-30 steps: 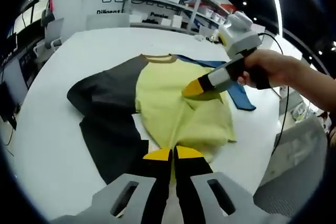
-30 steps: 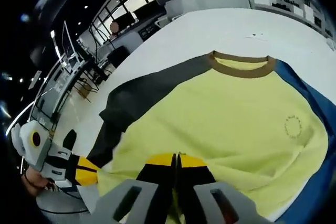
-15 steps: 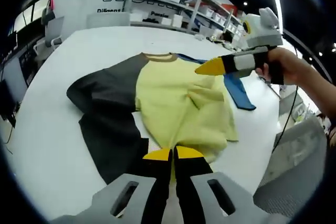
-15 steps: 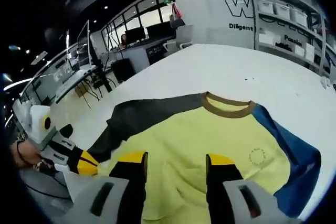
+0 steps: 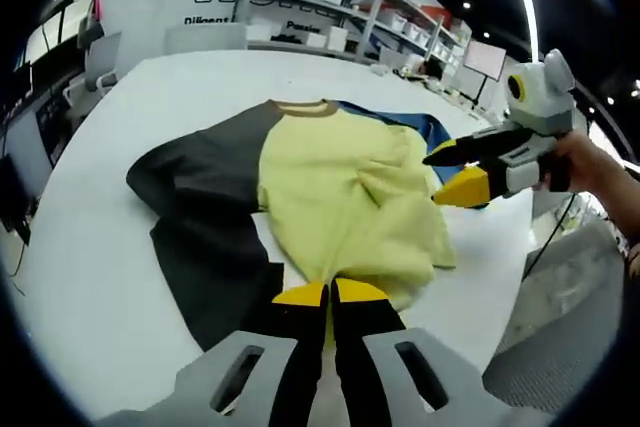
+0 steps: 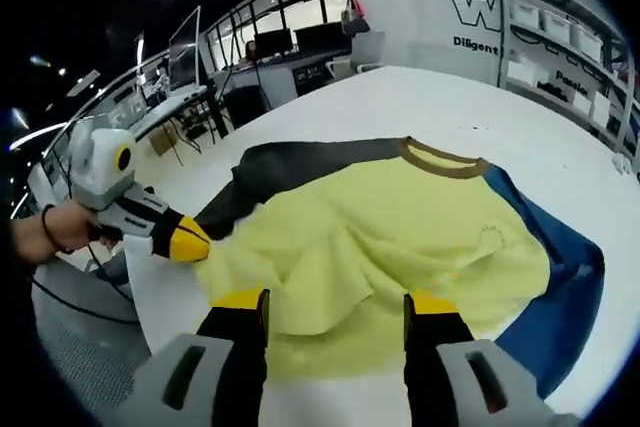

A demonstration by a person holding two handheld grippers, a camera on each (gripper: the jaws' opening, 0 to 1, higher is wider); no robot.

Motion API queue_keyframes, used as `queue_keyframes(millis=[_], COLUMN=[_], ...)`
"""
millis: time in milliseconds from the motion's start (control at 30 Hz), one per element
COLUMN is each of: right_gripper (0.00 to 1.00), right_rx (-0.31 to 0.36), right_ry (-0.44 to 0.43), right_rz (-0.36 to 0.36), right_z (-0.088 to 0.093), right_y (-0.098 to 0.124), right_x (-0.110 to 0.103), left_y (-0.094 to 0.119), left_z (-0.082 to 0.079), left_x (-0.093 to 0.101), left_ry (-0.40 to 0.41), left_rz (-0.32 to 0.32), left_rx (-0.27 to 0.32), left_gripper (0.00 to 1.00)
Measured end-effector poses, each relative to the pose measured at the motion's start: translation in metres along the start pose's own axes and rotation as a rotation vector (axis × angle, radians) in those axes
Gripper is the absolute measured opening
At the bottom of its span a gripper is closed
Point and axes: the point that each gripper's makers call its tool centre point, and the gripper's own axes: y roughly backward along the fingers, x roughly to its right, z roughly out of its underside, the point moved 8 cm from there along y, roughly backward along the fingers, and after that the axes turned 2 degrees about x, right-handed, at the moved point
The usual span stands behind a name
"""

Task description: Fold the garment on the visible template until the final outline fits inside the template.

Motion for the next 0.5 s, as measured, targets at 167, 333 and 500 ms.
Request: queue_keyframes(millis=[167,333,500], right_gripper=[0.51,0.49,0.45], right_rx=[-0.040,-0.098,-0.120], right_ry=[0.001,0.031,0.074], right_rz=[-0.005,-0.031,-0.039], right_z=[0.014,0.025,0.028], right_y=[0.000,-0.002,-0.004], right_x=[-0.002,-0.008,-0.013], left_y=[0.000,0.000,0.000], left_z=[0.000,0.000,0.000], left_x=[0.000,0.000,0.000], left_ry=[-0.002,-0.005,-0.006], left_rz=[0.000,0.000,0.000], left_rx=[-0.001,-0.002,-0.001], left_gripper=[0.00,0.00,0.00])
